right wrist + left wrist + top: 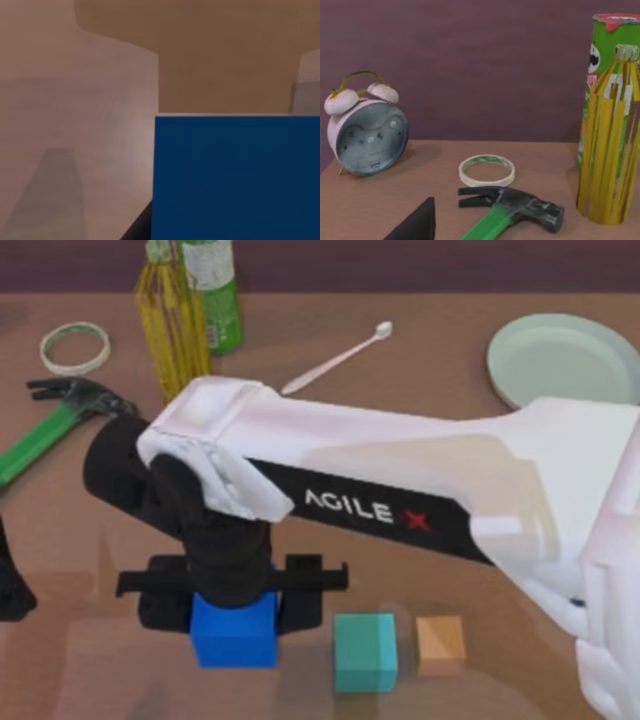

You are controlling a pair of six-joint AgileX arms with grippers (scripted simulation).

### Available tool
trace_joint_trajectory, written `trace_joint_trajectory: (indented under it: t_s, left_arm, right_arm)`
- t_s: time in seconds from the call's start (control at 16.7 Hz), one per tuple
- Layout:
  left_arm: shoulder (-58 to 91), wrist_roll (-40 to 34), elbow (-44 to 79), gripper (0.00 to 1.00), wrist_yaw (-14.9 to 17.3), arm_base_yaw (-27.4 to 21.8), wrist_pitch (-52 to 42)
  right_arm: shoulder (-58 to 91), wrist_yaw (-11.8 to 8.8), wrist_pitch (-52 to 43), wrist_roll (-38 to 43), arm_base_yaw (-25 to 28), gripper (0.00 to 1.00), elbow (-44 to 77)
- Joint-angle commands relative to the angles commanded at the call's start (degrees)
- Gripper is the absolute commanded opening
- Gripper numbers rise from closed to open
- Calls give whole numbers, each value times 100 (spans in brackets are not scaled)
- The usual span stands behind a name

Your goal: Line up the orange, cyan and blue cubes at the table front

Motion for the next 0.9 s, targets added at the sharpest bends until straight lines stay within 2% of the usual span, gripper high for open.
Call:
trace_joint_trajectory:
  t_s: [0.3, 0.54, 0.9]
  left_arm:
    - [0, 0, 0, 100, 0, 0, 0]
    - [0, 0, 0, 100, 0, 0, 0]
    - [0, 0, 0, 100, 0, 0, 0]
  right_arm:
    - [222, 5, 888, 27, 18, 0, -651]
    - [237, 8, 952, 32, 18, 0, -702]
    - [237, 8, 952, 32, 18, 45, -702]
